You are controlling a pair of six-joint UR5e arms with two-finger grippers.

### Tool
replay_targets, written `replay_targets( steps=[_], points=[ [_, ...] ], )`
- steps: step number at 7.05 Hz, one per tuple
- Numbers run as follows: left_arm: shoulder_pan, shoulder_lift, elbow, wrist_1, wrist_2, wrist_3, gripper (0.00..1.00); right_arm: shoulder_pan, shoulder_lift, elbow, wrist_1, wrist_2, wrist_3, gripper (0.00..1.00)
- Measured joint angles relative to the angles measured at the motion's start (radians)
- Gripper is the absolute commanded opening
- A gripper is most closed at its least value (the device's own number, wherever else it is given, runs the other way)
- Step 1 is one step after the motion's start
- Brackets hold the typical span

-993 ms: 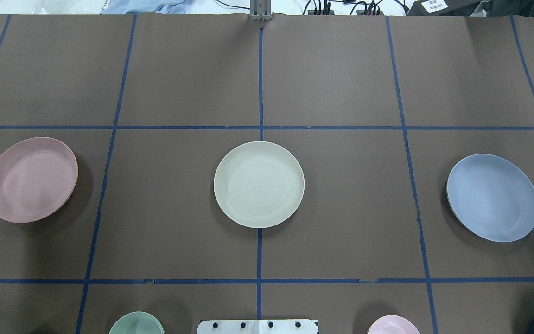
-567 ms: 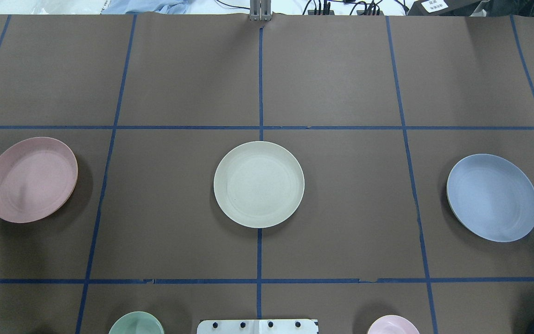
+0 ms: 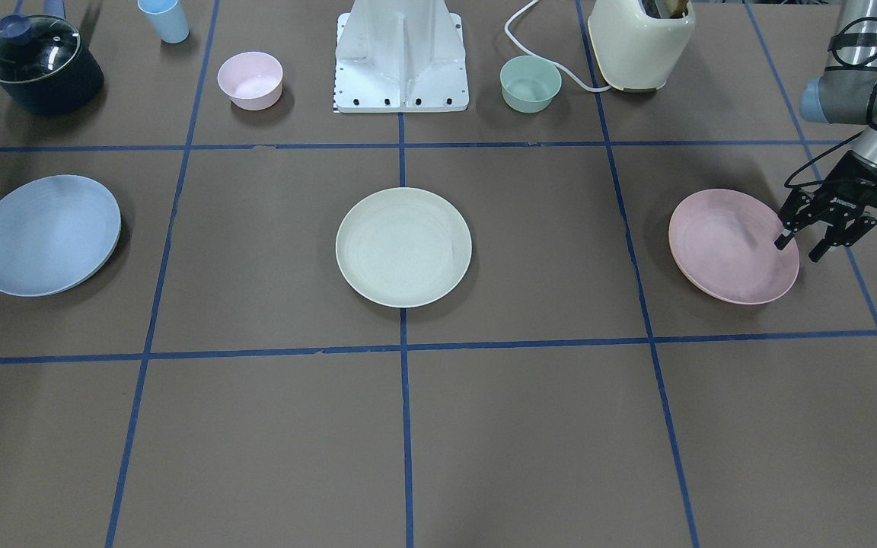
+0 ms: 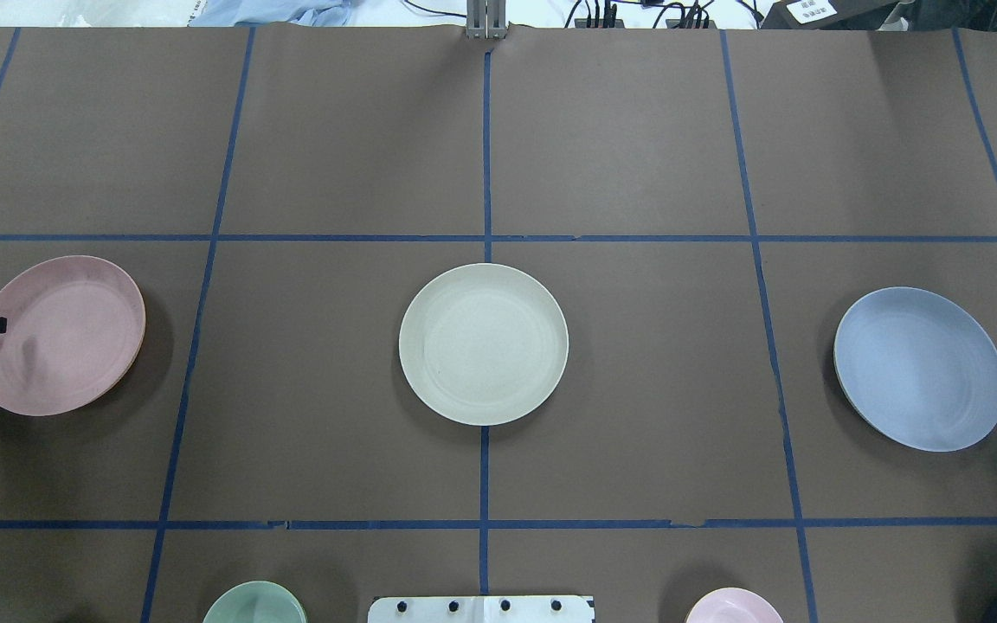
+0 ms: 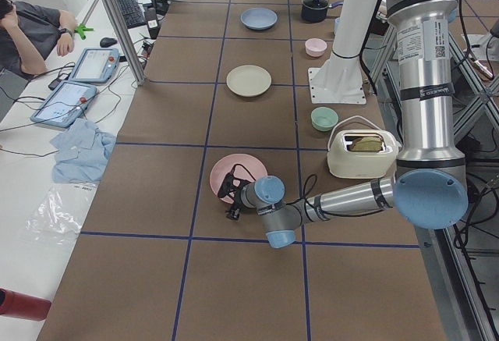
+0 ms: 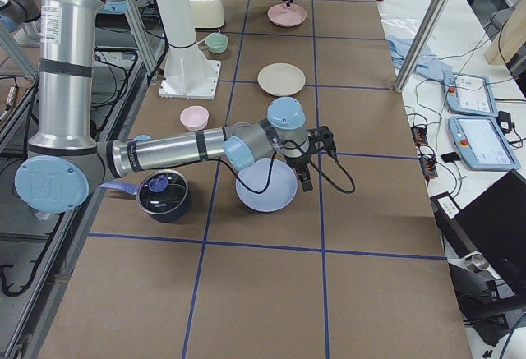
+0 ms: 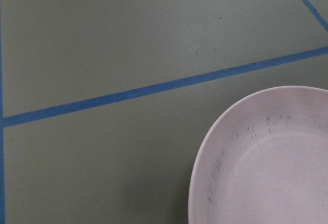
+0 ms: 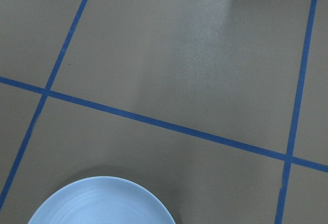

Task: Stack three plates with pink and blue
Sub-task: 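Grasp the rim of the pink plate with the left gripper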

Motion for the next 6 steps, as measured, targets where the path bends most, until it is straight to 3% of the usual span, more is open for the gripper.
replay_targets(
  steps=[1,4,6],
  points=[
    [0.005,0.0,0.0,-0.003,0.001,-0.001,0.0,0.0,0.0,0.0,0.0,0.0,0.0,1.0],
    [0.006,-0.002,-0.012,-0.008,-0.003,-0.005,0.0,0.0,0.0,-0.001,0.0,0.001,0.0,1.0],
    [0.003,-0.006,-0.08,0.017,-0.04,-0.009,0.0,0.0,0.001,-0.001,0.0,0.001,0.0,1.0]
  ],
)
